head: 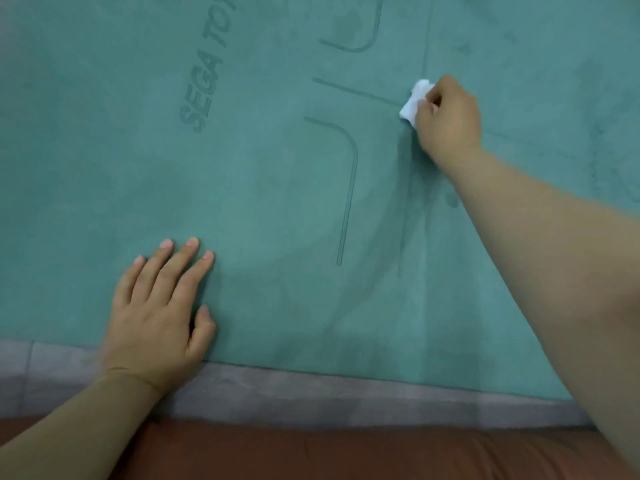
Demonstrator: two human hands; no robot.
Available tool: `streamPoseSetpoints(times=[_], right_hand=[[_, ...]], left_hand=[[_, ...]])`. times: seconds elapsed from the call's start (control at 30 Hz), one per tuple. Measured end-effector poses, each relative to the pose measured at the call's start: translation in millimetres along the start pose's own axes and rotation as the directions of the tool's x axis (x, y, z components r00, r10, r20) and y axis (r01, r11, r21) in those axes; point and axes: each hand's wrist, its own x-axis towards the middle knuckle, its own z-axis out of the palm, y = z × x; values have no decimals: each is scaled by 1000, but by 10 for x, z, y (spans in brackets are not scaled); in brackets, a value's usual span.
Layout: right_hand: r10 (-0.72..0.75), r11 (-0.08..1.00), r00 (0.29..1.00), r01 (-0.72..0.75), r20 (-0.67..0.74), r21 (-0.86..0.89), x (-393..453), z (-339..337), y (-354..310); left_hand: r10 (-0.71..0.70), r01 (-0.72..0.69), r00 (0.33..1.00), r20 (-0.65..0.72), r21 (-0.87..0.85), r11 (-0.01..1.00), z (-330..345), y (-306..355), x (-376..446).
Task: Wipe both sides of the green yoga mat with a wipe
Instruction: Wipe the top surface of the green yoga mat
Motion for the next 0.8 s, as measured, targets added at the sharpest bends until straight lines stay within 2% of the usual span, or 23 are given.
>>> streamPoseSetpoints(times=[0.03,0.07,0.13,0.17,0.2,0.27,0.3,0.33,0.37,0.4,0.43,0.47,0.5,0.53,0.57,0.6,0.63,0.7,0.77,0.8], right_hand=[[63,996,998,-63,-2,57,-100,42,-95],[18,996,1000,-18,-4,87,-320,96,-167],[-196,969,980,191,20,156,-1116,104,-211],[-338,934,936,320,95,161,-1602,24,-166],[-480,875,857,453,189,168,-2086,-98,-102],[-715,687,586,691,383,224,-2714,-330,76],[-789,575,449,780,419,247,-2779,-370,180],[-834,482,345,835,431,264,-2650,-369,227],[-850,439,308,862,427,253,-2386,-341,202],[-845,451,341,868,413,207,-2056,-313,103],[-826,510,446,852,344,120,-1663,-243,22],[-761,623,598,782,253,26,-1226,-151,-18],[-638,758,753,651,159,-42,-779,-102,-52],[-470,876,879,476,82,-75,-393,-82,-62],[-288,953,957,290,36,-85,-97,-55,-38],[-140,986,990,142,33,-88,64,-20,-3],[-63,995,997,65,37,-77,77,10,10],[-45,999,999,45,20,-10,-291,59,11],[-68,990,997,64,27,126,-1112,8,53],[-87,984,993,74,77,165,-1625,-65,95]], left_hand=[[1,-1,1000,0,-1,1000,-6,0,4],[3,-3,1000,5,-2,1000,-14,-3,2],[6,-6,1000,14,-8,1000,-31,-6,-3],[5,-5,1000,14,-11,1000,-34,-5,-6],[3,-3,1000,14,-11,1000,-34,-3,-9],[-3,3,1000,10,-14,1000,-34,3,0],[-4,4,1000,7,-14,1000,-32,2,4],[-3,3,1000,4,-10,1000,-29,0,2],[1,-1,1000,4,-7,1000,-26,-5,0],[7,-7,1000,6,-6,1000,-24,-11,-1],[12,-12,1000,8,-6,1000,-21,-19,1],[15,-15,1000,10,-2,1000,-14,-25,0],[16,-16,1000,14,6,1000,-10,-24,-5],[13,-14,1000,18,11,1000,-12,-22,-15],[8,-8,1000,16,10,1000,-17,-16,-18],[4,-4,1000,9,9,1000,-20,-10,-8],[5,-5,1000,5,11,1000,-20,-10,-1],[11,-11,1000,2,12,1000,-18,-19,-2],[10,-10,1000,-5,10,1000,-15,-25,-7],[9,-9,1000,-4,16,1000,-13,-22,-14]])
